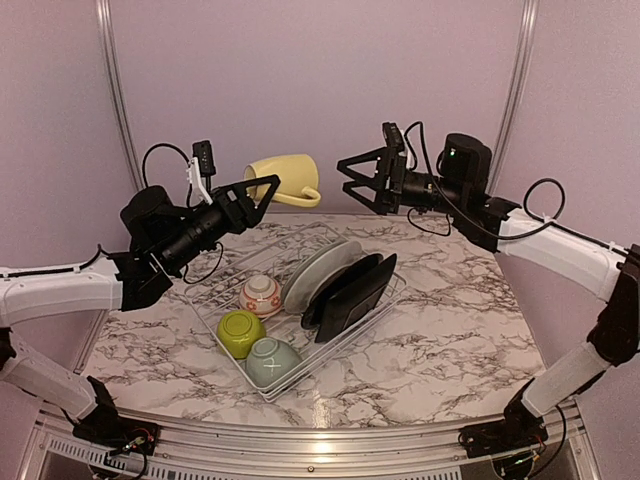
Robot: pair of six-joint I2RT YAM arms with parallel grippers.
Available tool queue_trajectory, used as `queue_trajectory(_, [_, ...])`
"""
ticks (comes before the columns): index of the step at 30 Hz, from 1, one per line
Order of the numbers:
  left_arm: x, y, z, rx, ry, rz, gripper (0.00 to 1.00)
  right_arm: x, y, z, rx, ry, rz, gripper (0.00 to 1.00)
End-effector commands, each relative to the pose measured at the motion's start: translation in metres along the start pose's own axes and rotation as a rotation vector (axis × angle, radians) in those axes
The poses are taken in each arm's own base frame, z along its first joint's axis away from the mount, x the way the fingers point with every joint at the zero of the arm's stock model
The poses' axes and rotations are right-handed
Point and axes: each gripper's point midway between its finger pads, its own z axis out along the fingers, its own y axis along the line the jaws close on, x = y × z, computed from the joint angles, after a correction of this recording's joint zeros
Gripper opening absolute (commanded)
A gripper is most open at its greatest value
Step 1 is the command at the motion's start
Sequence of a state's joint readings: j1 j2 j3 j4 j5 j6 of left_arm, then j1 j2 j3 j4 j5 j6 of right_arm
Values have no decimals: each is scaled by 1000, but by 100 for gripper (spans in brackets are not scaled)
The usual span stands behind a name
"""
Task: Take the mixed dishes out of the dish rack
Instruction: Pass from the left arm to the right
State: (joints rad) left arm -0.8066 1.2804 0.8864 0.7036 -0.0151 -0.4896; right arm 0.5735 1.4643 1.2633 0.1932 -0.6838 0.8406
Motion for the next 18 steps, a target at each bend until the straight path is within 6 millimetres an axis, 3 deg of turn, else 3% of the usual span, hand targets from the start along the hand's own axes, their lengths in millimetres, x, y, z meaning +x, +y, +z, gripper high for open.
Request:
queue_trajectory(1, [-65, -43, -6, 219, -320, 3, 0, -4, 50, 14, -175, 10, 18, 98])
queue_trajectory(6, [-58, -40, 6, 244, -363, -5, 0, 10, 49, 28, -200, 38, 62, 95])
queue_trajectory(9, [-53, -40, 13, 265, -368, -22, 0, 11, 50, 33, -233, 44, 81, 88])
queue_trajectory(16, [-39, -43, 24, 294, -367, -22, 0, 7, 50, 39, -270, 31, 115, 56])
queue_trajectory(18, [-33, -47, 25, 307, -359, 1, 0, 5, 52, 40, -285, 26, 122, 53])
